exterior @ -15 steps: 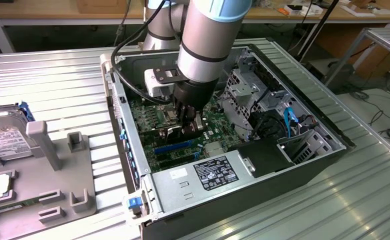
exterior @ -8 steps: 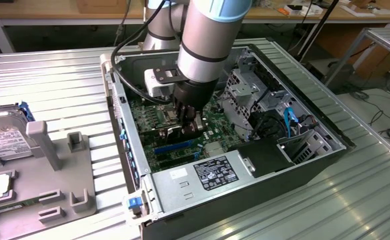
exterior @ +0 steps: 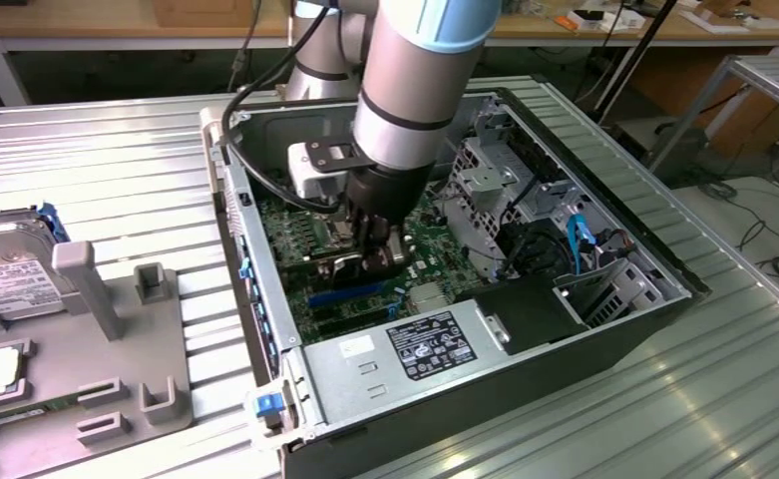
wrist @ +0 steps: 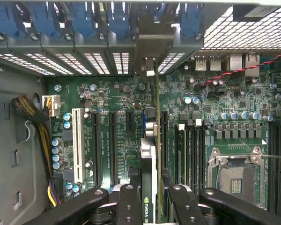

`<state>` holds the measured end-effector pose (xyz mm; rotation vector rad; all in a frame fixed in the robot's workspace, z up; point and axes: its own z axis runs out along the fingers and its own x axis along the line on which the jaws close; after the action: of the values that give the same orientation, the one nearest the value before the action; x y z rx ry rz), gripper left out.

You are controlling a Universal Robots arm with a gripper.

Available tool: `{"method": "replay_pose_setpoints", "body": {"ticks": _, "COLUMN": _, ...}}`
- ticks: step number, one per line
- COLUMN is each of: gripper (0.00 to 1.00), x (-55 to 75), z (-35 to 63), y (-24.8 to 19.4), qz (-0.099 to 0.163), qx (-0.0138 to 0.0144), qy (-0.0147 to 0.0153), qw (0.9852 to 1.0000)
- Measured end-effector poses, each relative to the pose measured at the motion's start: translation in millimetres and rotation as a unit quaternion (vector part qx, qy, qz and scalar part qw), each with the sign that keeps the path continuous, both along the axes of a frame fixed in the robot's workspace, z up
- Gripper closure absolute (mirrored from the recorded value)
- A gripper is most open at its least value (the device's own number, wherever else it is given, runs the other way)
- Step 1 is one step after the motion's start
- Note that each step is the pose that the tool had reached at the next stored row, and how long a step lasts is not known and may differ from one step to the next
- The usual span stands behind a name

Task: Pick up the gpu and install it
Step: 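Insert the gpu into the slot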

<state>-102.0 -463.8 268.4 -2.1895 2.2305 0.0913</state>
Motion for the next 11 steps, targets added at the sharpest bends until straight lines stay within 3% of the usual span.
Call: {"method": "replay_pose_setpoints", "body": {"ticks": 11, "gripper": 0.73, "x": -2.2, "z": -5.1, "y": -2.2, "qz": 0.0, "qx": 0.0, "qy": 0.0, "qw": 1.0}}
